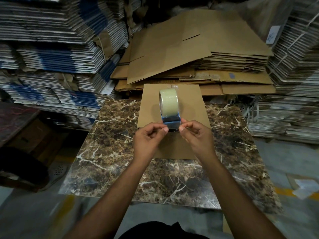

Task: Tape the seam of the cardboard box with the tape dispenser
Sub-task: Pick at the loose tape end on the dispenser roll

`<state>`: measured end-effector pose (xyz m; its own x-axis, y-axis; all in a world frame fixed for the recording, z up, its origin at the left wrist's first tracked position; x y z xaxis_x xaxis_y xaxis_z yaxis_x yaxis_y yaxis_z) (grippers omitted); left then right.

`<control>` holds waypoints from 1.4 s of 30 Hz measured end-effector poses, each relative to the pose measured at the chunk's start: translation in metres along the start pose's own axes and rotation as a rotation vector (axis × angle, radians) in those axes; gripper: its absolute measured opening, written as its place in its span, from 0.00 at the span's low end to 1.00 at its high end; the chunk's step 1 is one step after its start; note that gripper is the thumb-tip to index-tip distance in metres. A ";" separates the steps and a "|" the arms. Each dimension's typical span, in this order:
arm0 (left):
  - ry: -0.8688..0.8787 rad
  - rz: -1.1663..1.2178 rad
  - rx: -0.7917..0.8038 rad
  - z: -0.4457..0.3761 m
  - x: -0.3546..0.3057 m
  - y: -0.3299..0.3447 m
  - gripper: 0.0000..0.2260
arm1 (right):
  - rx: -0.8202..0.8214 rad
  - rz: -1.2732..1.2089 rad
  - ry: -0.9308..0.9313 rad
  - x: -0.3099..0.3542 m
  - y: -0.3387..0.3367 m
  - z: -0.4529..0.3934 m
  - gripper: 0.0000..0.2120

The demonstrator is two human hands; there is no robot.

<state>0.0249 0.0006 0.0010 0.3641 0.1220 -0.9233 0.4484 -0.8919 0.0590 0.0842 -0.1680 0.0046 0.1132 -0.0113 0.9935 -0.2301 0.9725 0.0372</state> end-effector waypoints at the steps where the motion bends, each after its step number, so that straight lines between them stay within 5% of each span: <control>1: -0.002 0.001 -0.004 0.001 0.000 0.000 0.05 | -0.002 -0.008 0.010 0.000 0.000 0.001 0.05; 8: -0.051 0.006 -0.026 0.004 -0.001 0.001 0.05 | -0.069 -0.054 0.078 -0.006 0.001 0.002 0.02; 19: -0.143 0.025 -0.069 0.013 -0.006 0.001 0.04 | -0.193 0.238 -0.028 0.007 0.001 0.008 0.04; 28: -0.332 0.220 -0.193 0.020 -0.009 0.010 0.03 | -0.084 -0.160 0.291 0.004 0.007 0.016 0.04; 39: -0.425 0.281 -0.264 0.023 -0.009 0.018 0.03 | -0.141 -0.397 0.409 -0.004 0.016 0.019 0.03; 42: -0.429 0.337 -0.302 0.023 -0.009 0.018 0.11 | -0.165 -0.453 0.420 -0.006 0.012 0.021 0.11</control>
<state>0.0112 -0.0259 0.0016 0.1934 -0.3866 -0.9018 0.6003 -0.6804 0.4204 0.0607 -0.1611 0.0013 0.5413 -0.3698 0.7552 0.0771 0.9162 0.3933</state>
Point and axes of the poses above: each hand's wrist, its own z-axis away from the middle knuckle, its own y-axis out of the palm, x = y × z, the point moved 4 cm from there along -z, towards the middle knuckle, and after that the axes turned 14 degrees about y, right-handed, at the moved point
